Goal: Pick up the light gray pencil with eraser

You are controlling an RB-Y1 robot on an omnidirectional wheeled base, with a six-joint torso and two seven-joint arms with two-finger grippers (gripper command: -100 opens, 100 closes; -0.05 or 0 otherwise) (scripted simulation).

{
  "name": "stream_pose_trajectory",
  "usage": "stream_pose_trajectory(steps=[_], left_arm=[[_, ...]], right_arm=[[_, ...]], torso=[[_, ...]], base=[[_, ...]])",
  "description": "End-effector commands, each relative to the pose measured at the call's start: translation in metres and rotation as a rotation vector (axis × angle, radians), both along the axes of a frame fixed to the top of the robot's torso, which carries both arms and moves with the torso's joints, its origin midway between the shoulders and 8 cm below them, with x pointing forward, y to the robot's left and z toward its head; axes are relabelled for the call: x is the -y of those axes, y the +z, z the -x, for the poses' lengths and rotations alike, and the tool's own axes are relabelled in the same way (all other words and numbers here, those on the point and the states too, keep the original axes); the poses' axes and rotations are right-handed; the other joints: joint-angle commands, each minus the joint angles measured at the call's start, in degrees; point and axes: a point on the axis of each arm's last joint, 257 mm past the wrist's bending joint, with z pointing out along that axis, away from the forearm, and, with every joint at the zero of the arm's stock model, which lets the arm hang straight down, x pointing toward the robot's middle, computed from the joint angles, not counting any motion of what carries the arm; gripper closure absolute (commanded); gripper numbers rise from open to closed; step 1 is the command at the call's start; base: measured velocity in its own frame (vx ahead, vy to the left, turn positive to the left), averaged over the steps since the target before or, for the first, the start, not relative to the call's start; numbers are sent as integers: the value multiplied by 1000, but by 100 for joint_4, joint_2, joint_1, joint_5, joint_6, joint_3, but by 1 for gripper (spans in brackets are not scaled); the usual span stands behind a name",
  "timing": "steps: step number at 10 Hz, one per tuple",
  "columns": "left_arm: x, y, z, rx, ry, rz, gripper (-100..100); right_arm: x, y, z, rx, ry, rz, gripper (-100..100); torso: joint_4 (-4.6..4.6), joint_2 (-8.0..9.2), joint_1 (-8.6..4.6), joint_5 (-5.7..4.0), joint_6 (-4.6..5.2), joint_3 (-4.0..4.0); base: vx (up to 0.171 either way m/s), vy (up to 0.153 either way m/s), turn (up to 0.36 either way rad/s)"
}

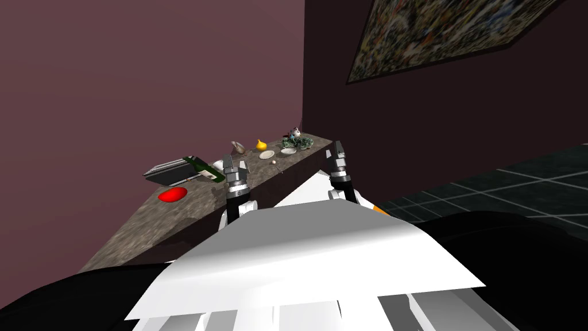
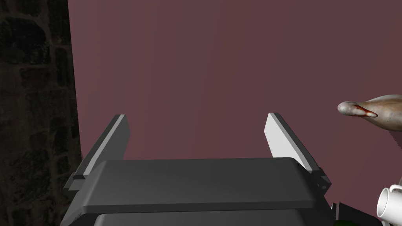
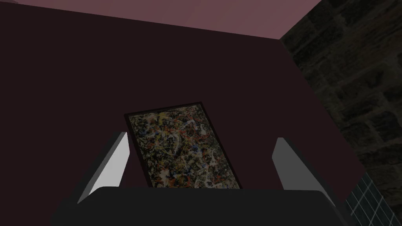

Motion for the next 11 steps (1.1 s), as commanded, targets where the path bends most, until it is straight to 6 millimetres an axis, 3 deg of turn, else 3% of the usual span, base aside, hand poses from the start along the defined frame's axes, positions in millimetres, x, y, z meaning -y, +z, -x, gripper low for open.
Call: stream_pose_trajectory(steps=[1,11], left_arm=[[1,-7,-4,-19,-10,-36,-100],[-32,-91,-29,-190,29,-156,-100]], right_arm=[[0,0,0,0,0,0,0],[0,0,0,0,0,0,0]], torso=[[0,0,0,0,0,0],[-6,-25,-26,-6,0,-15]], base=[[21,-24,26],[62,-73,48]])
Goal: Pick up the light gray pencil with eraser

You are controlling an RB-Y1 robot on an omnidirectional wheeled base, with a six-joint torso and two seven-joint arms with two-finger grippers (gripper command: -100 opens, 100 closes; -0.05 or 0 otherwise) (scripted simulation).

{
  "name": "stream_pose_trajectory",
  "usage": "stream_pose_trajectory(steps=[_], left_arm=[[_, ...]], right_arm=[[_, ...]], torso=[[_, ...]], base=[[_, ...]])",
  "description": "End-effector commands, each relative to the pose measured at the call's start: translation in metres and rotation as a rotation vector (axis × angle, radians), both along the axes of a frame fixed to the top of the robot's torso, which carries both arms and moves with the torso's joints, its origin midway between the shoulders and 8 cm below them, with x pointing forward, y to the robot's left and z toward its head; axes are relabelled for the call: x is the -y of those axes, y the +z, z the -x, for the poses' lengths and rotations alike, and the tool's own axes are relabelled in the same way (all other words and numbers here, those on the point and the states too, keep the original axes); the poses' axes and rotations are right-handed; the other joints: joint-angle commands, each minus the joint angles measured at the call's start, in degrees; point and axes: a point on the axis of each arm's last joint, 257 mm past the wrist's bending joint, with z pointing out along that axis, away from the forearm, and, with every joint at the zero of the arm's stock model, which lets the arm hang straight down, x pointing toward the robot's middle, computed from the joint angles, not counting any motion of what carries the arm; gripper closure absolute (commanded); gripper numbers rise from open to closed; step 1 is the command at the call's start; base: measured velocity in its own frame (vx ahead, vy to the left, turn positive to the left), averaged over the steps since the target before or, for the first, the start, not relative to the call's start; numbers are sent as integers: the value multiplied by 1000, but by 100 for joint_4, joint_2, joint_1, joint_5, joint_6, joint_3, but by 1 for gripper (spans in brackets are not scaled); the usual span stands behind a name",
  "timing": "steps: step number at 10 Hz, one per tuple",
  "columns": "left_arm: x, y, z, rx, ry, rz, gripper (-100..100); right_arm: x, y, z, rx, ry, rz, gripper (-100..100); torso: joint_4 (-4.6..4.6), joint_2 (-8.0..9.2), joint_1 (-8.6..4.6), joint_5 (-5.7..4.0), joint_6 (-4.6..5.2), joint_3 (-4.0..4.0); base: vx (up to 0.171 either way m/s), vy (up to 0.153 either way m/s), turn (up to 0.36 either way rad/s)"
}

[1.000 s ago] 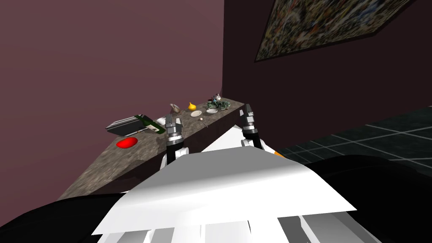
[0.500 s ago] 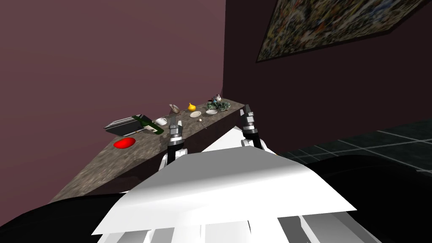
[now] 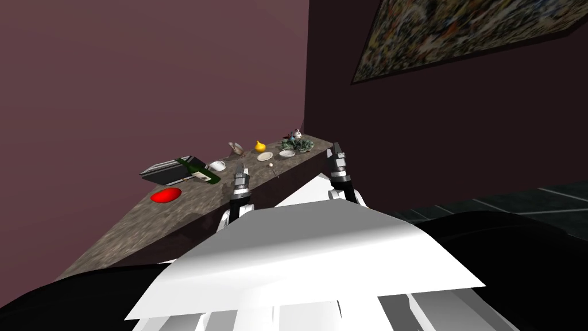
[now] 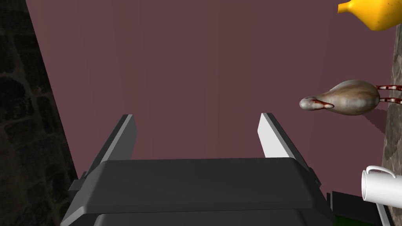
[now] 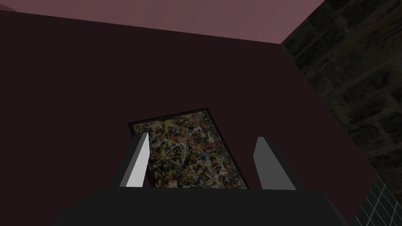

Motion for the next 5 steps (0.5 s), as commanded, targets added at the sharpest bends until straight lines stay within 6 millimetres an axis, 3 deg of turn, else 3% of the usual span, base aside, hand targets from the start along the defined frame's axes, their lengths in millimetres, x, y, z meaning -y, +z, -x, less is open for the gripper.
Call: stream_pose_trajectory(steps=[1,5], left_arm=[[-10,-16,-4,-31,14,-16,-100],[-28,-48,-7,-88,43,-37,-100]], right_arm=[[0,0,0,0,0,0,0],[0,0,0,0,0,0,0]], torso=[[0,0,0,0,0,0],[1,6,10,2,0,4]], base=[[63,-84,53],[50,-78,49]])
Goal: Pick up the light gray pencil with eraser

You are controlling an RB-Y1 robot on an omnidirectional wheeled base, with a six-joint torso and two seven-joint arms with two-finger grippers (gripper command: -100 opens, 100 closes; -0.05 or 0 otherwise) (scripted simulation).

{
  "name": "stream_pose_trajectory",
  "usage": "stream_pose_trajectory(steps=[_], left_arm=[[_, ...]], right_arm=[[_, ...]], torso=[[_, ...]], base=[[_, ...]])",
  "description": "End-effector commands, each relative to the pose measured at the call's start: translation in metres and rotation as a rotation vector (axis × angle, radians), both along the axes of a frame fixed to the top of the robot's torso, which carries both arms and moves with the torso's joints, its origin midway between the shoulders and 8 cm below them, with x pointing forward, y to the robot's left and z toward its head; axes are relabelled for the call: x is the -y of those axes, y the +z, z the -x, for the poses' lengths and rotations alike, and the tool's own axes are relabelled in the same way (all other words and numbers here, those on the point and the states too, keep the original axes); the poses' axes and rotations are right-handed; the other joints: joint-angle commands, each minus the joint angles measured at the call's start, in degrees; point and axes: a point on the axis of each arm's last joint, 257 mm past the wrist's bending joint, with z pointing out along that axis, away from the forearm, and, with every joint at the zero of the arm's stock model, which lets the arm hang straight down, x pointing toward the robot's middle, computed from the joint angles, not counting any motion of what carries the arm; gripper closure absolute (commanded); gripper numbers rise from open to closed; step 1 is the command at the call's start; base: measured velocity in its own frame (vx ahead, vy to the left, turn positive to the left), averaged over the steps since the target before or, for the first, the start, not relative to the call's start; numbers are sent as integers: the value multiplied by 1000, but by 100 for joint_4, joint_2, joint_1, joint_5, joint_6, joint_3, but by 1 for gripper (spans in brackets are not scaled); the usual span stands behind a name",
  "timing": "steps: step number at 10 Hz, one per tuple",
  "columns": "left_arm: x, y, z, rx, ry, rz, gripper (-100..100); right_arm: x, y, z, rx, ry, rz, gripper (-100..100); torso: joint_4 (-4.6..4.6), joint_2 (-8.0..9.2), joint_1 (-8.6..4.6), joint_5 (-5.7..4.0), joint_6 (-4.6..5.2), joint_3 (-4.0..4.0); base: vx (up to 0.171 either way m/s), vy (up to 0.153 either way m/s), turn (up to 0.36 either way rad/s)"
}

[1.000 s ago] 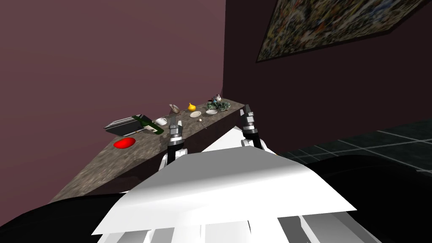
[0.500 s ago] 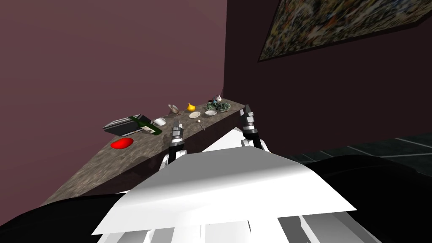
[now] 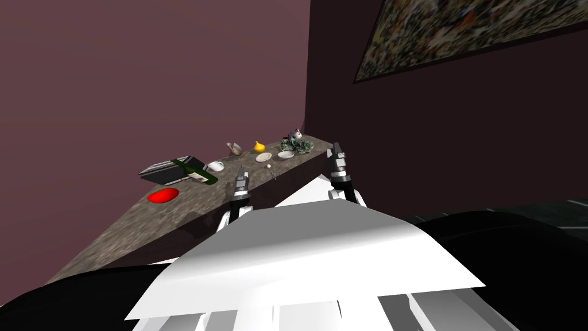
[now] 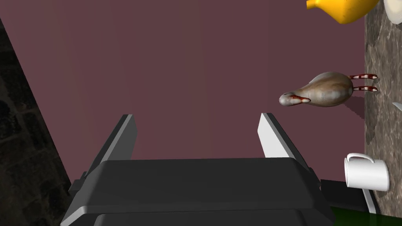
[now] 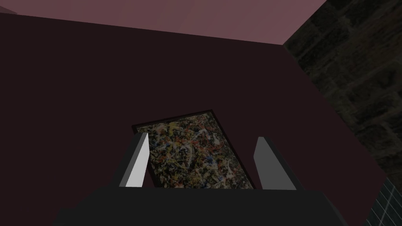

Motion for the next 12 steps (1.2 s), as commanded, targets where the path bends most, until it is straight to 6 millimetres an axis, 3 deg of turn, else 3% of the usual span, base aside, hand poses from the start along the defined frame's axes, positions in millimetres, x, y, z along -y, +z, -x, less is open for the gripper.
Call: stream_pose_trajectory(steps=[1,2,7,12], left_arm=[[-9,-17,-1,-28,17,-10,-100],[-9,-18,-1,-30,18,-9,-100],[-39,-70,0,-118,78,-21,-100],[-57,-104,5,-175,115,-20,-100]], right_arm=[[0,0,0,0,0,0,0],[0,0,0,0,0,0,0],[0,0,0,0,0,0,0],[0,0,0,0,0,0,0]], torso=[[0,0,0,0,0,0],[-1,-6,-9,-2,1,-3],[-2,-11,-12,-3,1,-6],[0,2,-6,-2,1,0]], base=[[74,-105,67],[52,-67,21],[69,-91,59],[48,-88,44]])
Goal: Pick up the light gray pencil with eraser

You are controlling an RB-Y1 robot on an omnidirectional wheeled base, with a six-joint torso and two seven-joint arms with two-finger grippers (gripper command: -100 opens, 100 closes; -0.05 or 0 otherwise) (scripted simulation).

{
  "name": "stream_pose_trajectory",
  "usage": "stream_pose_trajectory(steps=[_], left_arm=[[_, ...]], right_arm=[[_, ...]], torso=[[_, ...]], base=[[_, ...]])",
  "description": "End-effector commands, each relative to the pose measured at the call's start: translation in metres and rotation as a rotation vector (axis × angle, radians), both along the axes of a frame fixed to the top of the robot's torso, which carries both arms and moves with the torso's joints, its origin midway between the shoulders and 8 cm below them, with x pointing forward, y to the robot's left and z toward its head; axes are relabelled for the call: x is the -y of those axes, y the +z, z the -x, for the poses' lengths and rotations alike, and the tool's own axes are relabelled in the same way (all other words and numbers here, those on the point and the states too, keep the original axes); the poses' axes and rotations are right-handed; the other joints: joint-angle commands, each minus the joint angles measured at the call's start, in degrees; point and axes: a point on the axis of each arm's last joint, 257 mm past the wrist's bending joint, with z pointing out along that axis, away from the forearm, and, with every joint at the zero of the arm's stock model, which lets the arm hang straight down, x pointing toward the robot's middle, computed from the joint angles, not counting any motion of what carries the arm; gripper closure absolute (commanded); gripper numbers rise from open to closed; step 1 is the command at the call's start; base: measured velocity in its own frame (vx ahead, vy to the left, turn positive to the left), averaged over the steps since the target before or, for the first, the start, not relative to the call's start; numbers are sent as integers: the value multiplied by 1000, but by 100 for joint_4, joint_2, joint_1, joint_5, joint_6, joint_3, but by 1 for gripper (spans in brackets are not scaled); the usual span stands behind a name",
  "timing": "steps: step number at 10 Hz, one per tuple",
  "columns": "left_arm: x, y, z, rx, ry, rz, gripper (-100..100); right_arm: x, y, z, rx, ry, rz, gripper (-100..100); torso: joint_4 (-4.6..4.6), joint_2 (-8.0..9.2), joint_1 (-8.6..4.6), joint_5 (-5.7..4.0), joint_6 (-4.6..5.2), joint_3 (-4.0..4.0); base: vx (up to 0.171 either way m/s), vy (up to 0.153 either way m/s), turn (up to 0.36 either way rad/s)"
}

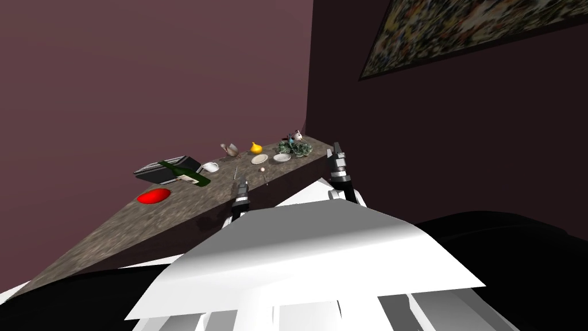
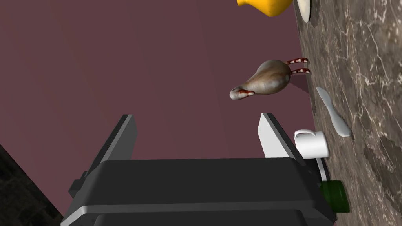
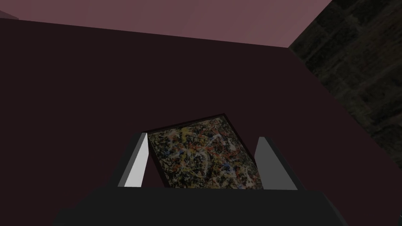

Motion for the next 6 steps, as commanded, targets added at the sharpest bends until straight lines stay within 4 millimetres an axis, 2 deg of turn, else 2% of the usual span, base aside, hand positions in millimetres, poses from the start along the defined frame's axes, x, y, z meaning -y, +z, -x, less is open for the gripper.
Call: stream_pose_trajectory(steps=[1,6], left_arm=[[-6,-14,2,-22,15,3,-100],[-23,-63,14,-94,74,29,-100]], right_arm=[[0,0,0,0,0,0,0],[0,0,0,0,0,0,0]], torso=[[0,0,0,0,0,0],[-3,-14,-6,-1,-1,-8]], base=[[39,-78,30],[63,-111,57]])
